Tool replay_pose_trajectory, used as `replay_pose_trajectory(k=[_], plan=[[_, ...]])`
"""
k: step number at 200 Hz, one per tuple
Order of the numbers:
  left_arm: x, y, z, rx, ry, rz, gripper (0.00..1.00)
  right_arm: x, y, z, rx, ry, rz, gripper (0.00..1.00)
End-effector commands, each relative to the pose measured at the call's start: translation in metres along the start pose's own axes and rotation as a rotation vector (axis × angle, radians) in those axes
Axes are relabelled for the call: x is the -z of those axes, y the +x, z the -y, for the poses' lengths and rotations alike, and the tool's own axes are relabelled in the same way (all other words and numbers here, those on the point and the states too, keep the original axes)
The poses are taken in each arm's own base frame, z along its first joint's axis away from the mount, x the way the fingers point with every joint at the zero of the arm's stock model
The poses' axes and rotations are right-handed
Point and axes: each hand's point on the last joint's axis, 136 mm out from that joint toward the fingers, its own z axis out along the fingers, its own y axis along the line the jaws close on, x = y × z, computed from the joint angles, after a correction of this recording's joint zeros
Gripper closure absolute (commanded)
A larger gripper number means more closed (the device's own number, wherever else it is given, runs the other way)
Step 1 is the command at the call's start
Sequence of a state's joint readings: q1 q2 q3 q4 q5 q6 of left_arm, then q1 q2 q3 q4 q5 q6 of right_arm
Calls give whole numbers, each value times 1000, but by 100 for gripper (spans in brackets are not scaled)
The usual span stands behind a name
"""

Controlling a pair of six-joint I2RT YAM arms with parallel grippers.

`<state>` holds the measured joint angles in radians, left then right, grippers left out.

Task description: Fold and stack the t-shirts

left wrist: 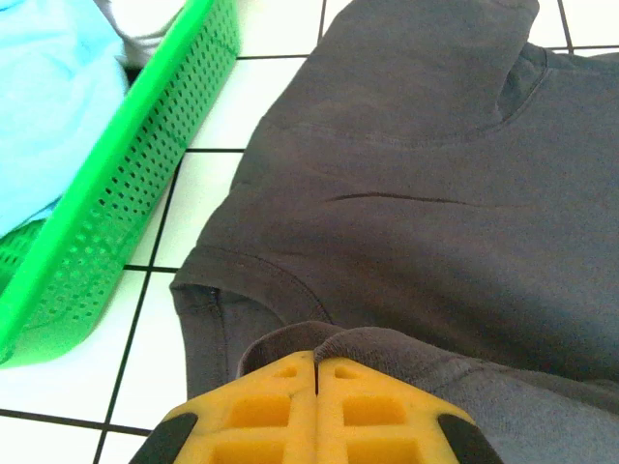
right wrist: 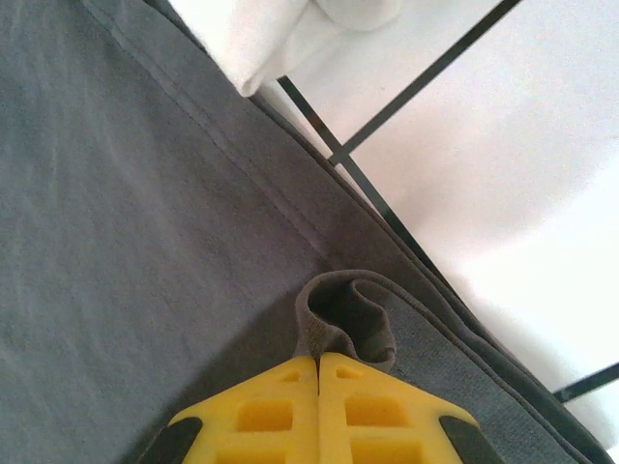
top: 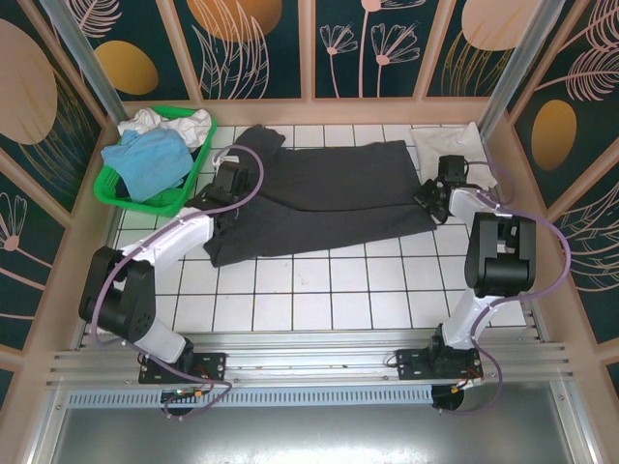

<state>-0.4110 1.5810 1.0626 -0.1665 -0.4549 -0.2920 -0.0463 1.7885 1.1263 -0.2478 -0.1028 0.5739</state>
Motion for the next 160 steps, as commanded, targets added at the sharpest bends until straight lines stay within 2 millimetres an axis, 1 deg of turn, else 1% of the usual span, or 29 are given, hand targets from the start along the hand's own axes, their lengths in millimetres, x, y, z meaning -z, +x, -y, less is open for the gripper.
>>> replay_pose_trajectory(k=[1,27,34,36,38,53,75,77,83,88,100,111,118,129,137,153,157,160], plan=[[-9,-17,3,0,-13,34,100,-4,-5,-1,24,24,0,94],[-22,-20,12,-25,-9,17,100,-5,-7,-1,26,34,1,92],[-23,-24,12,-27,-16,17,100,-5,-8,-1,27,39,2,88],[-30,-19,14,-37,-23,0,100,-5,-8,-1,27,40,2,86],[-32,-18,14,-41,-28,-7,100,-4,-9,-1,28,41,3,85],[-40,-16,12,-56,-65,-28,100,-1,-12,0,34,56,8,82],[-47,-15,12,-60,-73,-49,100,11,-16,2,57,108,40,68],[-48,-14,13,-62,-68,-54,98,13,-17,4,60,125,51,67],[-50,-14,16,-65,-53,-65,83,20,-19,8,78,184,86,65],[-52,-13,16,-65,-56,-75,69,25,-19,10,97,228,112,64],[-53,-13,16,-68,-64,-95,52,38,-18,12,126,307,158,61],[-52,-15,17,-56,-64,-106,33,42,-8,7,144,299,161,61],[-49,-16,17,-41,-58,-109,30,41,2,-3,163,245,148,61],[-43,-17,21,-16,-19,-112,28,35,27,-21,213,135,103,60],[-38,-15,25,9,22,-113,26,31,41,-30,234,79,75,60],[-25,-4,41,68,154,-119,26,22,66,-38,260,1,20,59],[-23,2,46,84,196,-126,26,19,71,-38,263,-12,11,59],[-24,10,50,92,221,-142,26,18,71,-37,263,-16,14,59]])
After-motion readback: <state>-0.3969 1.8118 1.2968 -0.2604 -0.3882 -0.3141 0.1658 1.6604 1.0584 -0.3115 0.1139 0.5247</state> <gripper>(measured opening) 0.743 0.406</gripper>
